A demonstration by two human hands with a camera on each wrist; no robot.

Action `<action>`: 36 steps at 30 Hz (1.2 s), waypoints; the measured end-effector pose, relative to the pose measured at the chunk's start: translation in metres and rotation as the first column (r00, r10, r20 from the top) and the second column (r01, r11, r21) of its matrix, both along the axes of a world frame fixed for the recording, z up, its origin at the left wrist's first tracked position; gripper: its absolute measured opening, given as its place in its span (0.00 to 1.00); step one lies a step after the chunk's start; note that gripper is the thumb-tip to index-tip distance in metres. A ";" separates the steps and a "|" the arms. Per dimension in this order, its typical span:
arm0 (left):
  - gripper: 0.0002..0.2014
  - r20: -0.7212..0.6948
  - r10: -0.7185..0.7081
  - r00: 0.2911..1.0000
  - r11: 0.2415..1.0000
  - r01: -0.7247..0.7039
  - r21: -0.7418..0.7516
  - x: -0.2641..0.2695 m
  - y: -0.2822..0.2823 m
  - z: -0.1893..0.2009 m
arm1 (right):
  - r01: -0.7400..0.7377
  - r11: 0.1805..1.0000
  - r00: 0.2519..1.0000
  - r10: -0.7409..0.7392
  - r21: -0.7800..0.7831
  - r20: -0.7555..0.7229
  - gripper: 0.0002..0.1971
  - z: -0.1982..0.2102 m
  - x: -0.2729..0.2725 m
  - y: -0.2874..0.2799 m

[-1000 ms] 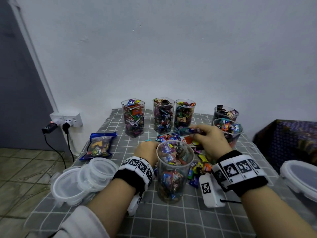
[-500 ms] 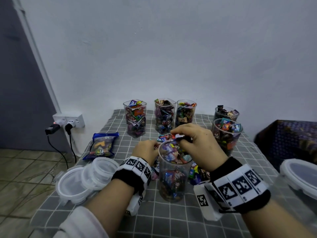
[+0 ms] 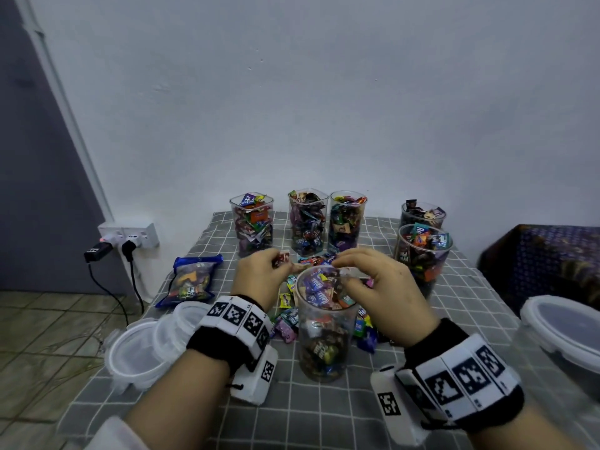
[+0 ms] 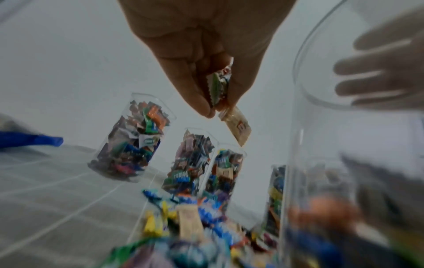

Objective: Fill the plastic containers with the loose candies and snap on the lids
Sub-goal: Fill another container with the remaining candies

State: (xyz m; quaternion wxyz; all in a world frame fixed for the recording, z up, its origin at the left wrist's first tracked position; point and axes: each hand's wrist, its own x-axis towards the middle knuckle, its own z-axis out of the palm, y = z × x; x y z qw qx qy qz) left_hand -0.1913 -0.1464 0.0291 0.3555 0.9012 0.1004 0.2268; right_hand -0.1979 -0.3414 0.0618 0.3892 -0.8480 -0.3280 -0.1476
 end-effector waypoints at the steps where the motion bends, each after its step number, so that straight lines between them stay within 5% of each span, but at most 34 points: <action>1: 0.08 0.030 0.003 1.000 1.000 -0.002 -0.030 -0.001 0.002 0.006 | 0.006 0.999 0.999 -0.004 0.048 -0.042 0.12 -0.003 0.000 -0.002; 5: 0.04 0.152 -0.046 0.987 0.985 0.070 -0.159 -0.001 0.007 0.028 | -0.056 0.982 0.893 0.131 0.182 -0.432 0.40 -0.015 0.000 -0.009; 9: 0.08 0.199 -0.151 0.968 0.968 0.186 -0.171 -0.010 -0.004 0.052 | -0.118 0.947 0.771 0.277 0.298 -0.573 0.54 -0.032 0.005 -0.006; 15: 0.05 -0.049 -0.340 0.939 0.939 0.342 0.041 -0.024 -0.025 0.067 | -0.135 0.935 0.769 0.308 0.329 -0.559 0.44 -0.039 0.010 -0.008; 22: 0.03 -0.197 -0.295 0.935 0.897 0.342 0.280 -0.029 -0.038 0.064 | -0.129 0.942 0.782 0.289 0.310 -0.552 0.37 -0.041 0.010 -0.009; 30: 0.13 -0.160 -0.355 0.921 0.907 0.381 0.183 -0.030 -0.037 0.061 | -0.135 0.947 0.798 0.279 0.292 -0.534 0.35 -0.038 0.006 -0.009; 36: 0.04 0.171 -0.269 0.948 0.948 0.292 -0.129 -0.026 -0.027 0.053 | -0.217 0.968 0.783 0.249 0.125 -0.570 0.40 -0.031 0.013 -0.019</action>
